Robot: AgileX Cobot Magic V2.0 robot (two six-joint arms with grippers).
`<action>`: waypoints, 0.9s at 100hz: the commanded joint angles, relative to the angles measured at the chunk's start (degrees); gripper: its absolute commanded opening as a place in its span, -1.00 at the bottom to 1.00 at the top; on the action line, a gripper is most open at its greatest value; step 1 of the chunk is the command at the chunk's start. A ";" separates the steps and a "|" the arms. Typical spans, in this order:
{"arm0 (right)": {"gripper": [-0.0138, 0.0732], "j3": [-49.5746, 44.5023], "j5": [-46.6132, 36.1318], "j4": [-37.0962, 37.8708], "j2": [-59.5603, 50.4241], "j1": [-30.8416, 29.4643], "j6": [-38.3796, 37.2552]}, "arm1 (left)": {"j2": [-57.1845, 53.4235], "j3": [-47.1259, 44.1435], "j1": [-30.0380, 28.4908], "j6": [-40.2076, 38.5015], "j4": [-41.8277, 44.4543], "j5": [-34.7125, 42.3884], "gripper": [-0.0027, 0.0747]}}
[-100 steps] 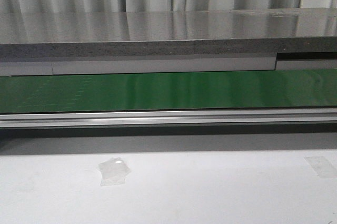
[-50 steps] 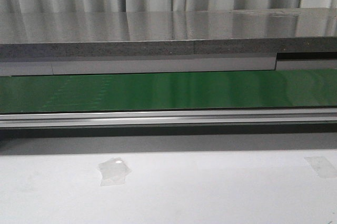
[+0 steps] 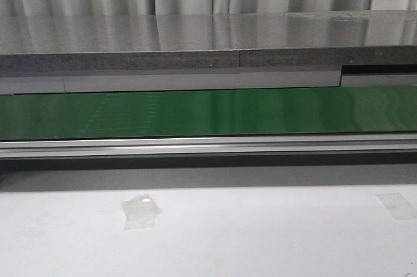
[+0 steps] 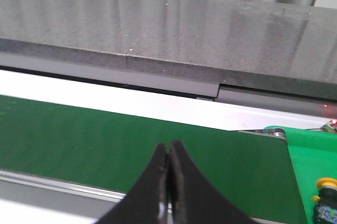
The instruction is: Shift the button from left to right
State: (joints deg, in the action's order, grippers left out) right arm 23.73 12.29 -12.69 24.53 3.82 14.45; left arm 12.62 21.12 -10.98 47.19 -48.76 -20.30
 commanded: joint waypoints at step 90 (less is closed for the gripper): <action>-0.91 -24.43 -17.77 21.23 -26.22 0.10 -28.51 | 0.47 1.47 0.36 -0.01 -1.70 3.02 -0.98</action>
State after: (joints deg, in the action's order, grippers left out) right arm -1.56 -1.52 7.74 -0.51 3.82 -14.10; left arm 12.62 21.12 -10.98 47.19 -48.76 -20.30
